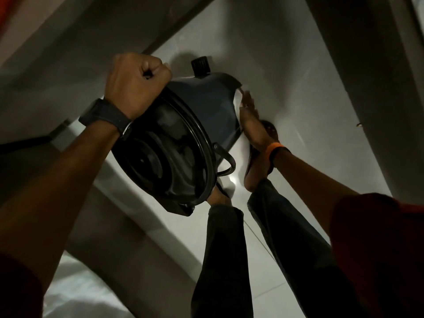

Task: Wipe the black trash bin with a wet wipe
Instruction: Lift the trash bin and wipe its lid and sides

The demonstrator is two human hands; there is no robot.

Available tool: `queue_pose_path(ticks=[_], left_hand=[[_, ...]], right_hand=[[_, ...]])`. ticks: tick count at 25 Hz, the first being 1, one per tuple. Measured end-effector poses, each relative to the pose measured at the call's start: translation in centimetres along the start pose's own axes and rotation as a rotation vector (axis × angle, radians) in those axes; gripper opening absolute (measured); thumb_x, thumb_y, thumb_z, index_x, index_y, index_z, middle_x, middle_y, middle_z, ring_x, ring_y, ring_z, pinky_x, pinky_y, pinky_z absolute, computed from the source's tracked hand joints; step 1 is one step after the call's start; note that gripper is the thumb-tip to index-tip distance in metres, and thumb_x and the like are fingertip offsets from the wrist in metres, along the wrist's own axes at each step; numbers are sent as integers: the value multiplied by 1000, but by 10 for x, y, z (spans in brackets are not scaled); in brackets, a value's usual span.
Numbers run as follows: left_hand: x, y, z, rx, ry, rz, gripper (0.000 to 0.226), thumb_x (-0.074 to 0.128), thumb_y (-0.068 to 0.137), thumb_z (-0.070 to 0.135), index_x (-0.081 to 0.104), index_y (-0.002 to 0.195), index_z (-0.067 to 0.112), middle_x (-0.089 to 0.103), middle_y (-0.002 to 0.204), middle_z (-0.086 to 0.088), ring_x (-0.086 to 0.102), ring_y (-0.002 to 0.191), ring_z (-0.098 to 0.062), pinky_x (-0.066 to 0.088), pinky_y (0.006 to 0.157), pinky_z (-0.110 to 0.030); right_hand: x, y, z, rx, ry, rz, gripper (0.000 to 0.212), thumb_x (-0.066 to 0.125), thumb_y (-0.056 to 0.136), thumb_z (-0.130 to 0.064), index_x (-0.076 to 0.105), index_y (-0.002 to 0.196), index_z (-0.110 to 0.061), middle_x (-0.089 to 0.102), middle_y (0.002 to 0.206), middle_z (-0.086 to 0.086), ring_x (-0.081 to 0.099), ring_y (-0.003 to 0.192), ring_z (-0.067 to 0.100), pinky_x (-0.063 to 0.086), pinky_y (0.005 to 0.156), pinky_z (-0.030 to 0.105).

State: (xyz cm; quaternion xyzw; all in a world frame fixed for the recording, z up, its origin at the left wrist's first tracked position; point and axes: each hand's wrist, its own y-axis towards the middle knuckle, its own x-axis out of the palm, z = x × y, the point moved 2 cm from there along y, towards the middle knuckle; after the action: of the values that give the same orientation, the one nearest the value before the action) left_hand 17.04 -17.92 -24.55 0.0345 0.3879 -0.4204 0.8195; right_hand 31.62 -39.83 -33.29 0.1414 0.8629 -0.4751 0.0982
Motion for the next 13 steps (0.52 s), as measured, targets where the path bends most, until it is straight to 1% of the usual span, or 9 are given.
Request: queue_pose_path(ticks=[2, 3, 5, 7, 9, 10, 11, 12, 13], left_hand=[[-3, 5, -2, -49, -46, 25, 46, 52, 89, 15, 34, 47, 15, 44, 44, 11, 29, 43, -4, 23, 48, -14], [-3, 8, -3, -54, -65, 26, 47, 52, 89, 14, 31, 47, 18, 43, 41, 14, 29, 40, -3, 21, 47, -10], [-5, 12, -5, -55, -72, 16, 46, 51, 88, 14, 33, 47, 16, 42, 39, 16, 30, 38, -1, 20, 45, -9], [-8, 18, -9, -63, -31, 8, 42, 51, 88, 17, 41, 50, 2, 45, 41, 16, 32, 38, -2, 21, 45, -12], [-9, 20, -6, -38, 9, -8, 39, 53, 87, 17, 51, 57, -8, 49, 42, 16, 38, 44, 0, 32, 48, -17], [-6, 18, 3, 13, 19, -35, 35, 53, 86, 15, 57, 60, -8, 53, 46, 15, 45, 50, -1, 40, 51, -23], [-1, 15, 17, 93, 57, -69, 33, 52, 85, 15, 61, 62, -6, 60, 53, 8, 53, 55, -11, 46, 55, -30], [4, 11, 34, 188, 130, -124, 33, 50, 83, 20, 63, 63, -2, 64, 58, -7, 58, 58, -20, 49, 56, -35], [11, 7, 52, 281, 240, -192, 34, 46, 81, 26, 63, 62, 4, 64, 59, -13, 61, 58, -28, 51, 56, -39]], right_hand=[[15, -34, -12, -354, -23, -67, 55, 21, 106, -25, 10, 159, -19, -2, 166, -8, -7, 156, 18, 2, 127, 54], [25, -55, -14, -511, -4, -120, 53, 23, 107, -31, 11, 159, -29, -3, 165, -18, -10, 156, 13, -1, 127, 53], [35, -77, -16, -678, 21, -129, 47, 27, 107, -43, 16, 152, -52, 1, 160, -36, -8, 155, 1, -3, 125, 50], [36, -64, -11, -737, -33, -11, 49, 29, 107, -41, 15, 153, -52, 1, 160, -36, -7, 155, 2, 0, 125, 47], [24, -37, 5, -502, 74, 122, 55, 29, 107, -36, 14, 159, -29, 2, 169, -11, 2, 158, 18, 6, 125, 40], [19, -22, 21, -232, 323, 128, 56, 31, 107, -39, 19, 159, -21, 15, 169, 1, 18, 156, 22, 11, 126, 36], [14, -10, 32, 85, 633, 163, 56, 33, 106, -44, 30, 156, -17, 32, 163, 8, 37, 146, 22, 21, 126, 35], [7, 5, 41, 238, 421, 180, 53, 36, 106, -44, 43, 149, -14, 47, 154, 12, 52, 131, 20, 33, 121, 35], [3, 3, 29, 321, 284, 151, 46, 39, 106, -37, 54, 139, -9, 57, 143, 16, 58, 119, 22, 42, 113, 34]])
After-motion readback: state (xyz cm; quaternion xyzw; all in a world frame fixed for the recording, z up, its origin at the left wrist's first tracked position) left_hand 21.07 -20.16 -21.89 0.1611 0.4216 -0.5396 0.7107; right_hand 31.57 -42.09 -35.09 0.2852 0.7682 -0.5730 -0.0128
